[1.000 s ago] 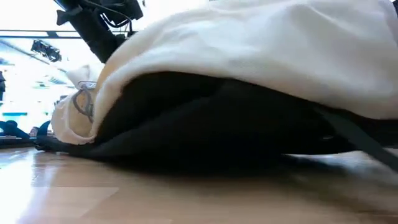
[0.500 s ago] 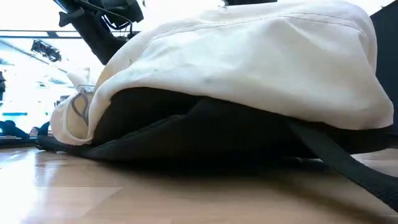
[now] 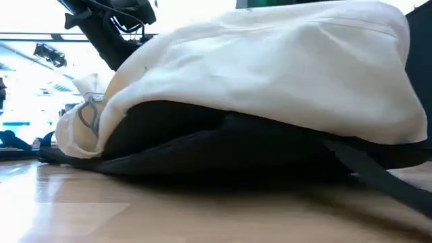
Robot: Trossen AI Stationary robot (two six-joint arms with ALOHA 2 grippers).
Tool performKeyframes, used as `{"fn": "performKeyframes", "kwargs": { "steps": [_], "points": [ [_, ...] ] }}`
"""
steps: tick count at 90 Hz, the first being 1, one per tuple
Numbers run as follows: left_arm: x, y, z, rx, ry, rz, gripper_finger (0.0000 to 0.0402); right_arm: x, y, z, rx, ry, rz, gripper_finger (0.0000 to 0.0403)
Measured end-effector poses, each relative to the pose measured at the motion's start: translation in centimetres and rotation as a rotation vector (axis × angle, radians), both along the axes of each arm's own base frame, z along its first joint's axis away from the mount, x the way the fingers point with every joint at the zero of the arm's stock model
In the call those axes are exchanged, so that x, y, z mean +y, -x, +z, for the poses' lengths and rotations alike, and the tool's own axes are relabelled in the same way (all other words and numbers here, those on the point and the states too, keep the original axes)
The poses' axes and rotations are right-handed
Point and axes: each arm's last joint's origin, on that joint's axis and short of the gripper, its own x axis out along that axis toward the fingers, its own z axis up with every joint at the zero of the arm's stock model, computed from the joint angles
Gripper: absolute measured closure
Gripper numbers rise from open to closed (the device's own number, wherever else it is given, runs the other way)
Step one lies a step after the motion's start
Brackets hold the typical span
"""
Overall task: Unpack backpack
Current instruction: Remove the zip bag from the white backpack
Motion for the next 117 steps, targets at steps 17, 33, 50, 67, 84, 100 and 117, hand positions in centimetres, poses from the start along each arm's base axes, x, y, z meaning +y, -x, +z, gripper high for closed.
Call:
{"fn": "performKeyframes", "kwargs": {
  "steps": [17,33,50,67,84,100,117],
  "points": [
    [-0.1,0.0,-0.1,0.024,0.015,-0.055,0.0402,-2.6,0.0,-1.1,-0.028,0.011,-0.061,0.0172],
    [-0.1,0.0,-0.1,0.031,0.015,-0.058,0.0402,-4.8,-0.5,-1.6,-0.072,-0.002,-0.046,0.0218],
    [-0.1,0.0,-0.1,0.026,0.017,-0.06,0.0402,-6.0,-0.9,-1.5,-0.059,0.011,-0.001,0.0383],
    [-0.1,-0.1,-0.1,0.024,0.017,-0.06,0.0401,-5.1,-1.3,-0.2,-0.046,0.115,0.018,0.0401],
    [-0.1,-0.1,-0.1,0.026,0.01,-0.062,0.0401,-2.4,-2.0,3.9,-0.169,0.151,0.092,0.0403],
    [-0.1,-0.1,0.1,0.019,0.005,-0.059,0.0401,-0.1,-2.4,7.5,-0.273,0.163,0.146,0.0402],
    [-0.6,-0.7,1.6,0.029,-0.029,-0.134,0.0401,1.1,-2.1,9.8,-0.302,0.14,0.185,0.0402]
  ]
}}
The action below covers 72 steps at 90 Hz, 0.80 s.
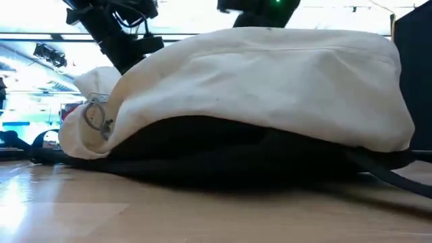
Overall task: Unpack backpack
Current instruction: Remove the zip bag from the white backpack
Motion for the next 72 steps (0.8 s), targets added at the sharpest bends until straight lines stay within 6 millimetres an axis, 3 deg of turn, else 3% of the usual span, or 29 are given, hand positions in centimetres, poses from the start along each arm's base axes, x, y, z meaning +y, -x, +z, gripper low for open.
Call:
{"fn": "performKeyframes", "kwargs": {
  "steps": [18,36,57,72],
  "points": [
    [-1.1,-0.6,2.6,0.0,-0.032,-0.086,0.0401,0.6,0.6,-1.3,0.107,-0.136,0.055,0.0389],
    [-1.8,-0.7,4.8,0.054,-0.122,-0.149,0.0391,1.3,1.5,-3.1,0.171,-0.163,0.067,0.0332],
    [-1.8,-0.6,7.9,0.079,-0.22,-0.121,0.0344,1.4,1.9,-4.4,0.167,-0.151,0.053,0.0262],
    [-1.8,-0.4,10.0,0.068,-0.239,-0.129,0.0298,0.8,1.5,-4.3,0.126,-0.117,0.024,0.0242]
  ]
}}
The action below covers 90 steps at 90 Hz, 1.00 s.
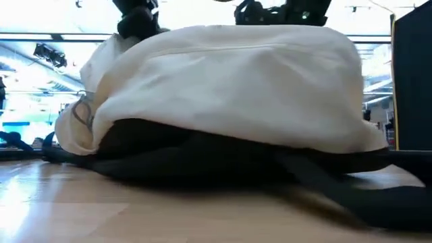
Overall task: Unpack backpack
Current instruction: Remove the zip bag from the white backpack
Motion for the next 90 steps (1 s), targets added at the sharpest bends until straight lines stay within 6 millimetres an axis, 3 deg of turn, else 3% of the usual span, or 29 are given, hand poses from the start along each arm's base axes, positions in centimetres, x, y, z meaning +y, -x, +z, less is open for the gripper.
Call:
{"fn": "performKeyframes", "kwargs": {
  "steps": [36,51,75,90],
  "points": [
    [0.0,0.6,0.5,0.065,-0.003,0.002,0.0165,-1.7,-2.6,1.2,-0.217,0.028,0.05,0.0246],
    [0.0,0.6,0.6,0.065,-0.004,0.001,0.0121,-3.3,-3.9,2.1,-0.344,0.073,0.025,0.0247],
    [-0.8,0.9,2.6,0.01,0.011,-0.022,0.0101,-7.8,-4.8,2.8,-0.433,0.097,-0.088,0.0246],
    [-3.2,-0.3,2.3,-0.047,0.217,-0.191,0.0101,-10.4,-4.7,2.7,-0.437,0.069,-0.15,0.0248]
  ]
}}
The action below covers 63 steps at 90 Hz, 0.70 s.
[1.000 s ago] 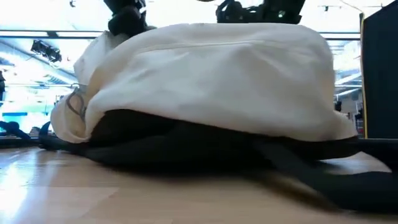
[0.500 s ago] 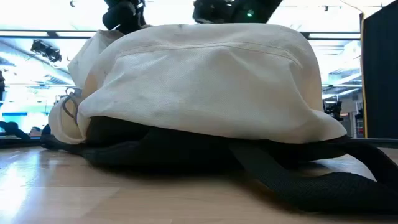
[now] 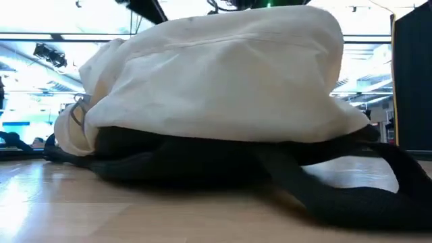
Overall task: Unpack backpack
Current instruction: Remove the zip bag from the white backpack
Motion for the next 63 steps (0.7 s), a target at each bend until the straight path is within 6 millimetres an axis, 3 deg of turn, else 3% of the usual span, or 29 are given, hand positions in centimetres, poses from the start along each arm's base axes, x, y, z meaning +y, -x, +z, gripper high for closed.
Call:
{"fn": "performKeyframes", "kwargs": {
  "steps": [15,32,49,63],
  "points": [
    [-3.2,-2.9,-4.8,0.099,0.003,-0.088,0.0101,-1.2,0.0,0.0,-0.008,-0.049,0.004,0.0252],
    [-4.9,-6.1,-10.7,0.18,-0.044,-0.102,0.0101,-1.0,0.0,-0.1,-0.006,-0.096,0.057,0.0254],
    [-5.3,-8.1,-13.9,0.221,-0.085,-0.103,0.0101,0.6,0.3,0.3,0.03,-0.097,0.157,0.0257],
    [-5.8,-9.5,-15.2,0.206,-0.104,-0.174,0.0101,2.8,1.3,1.6,0.051,-0.076,0.217,0.0256]
  ]
}}
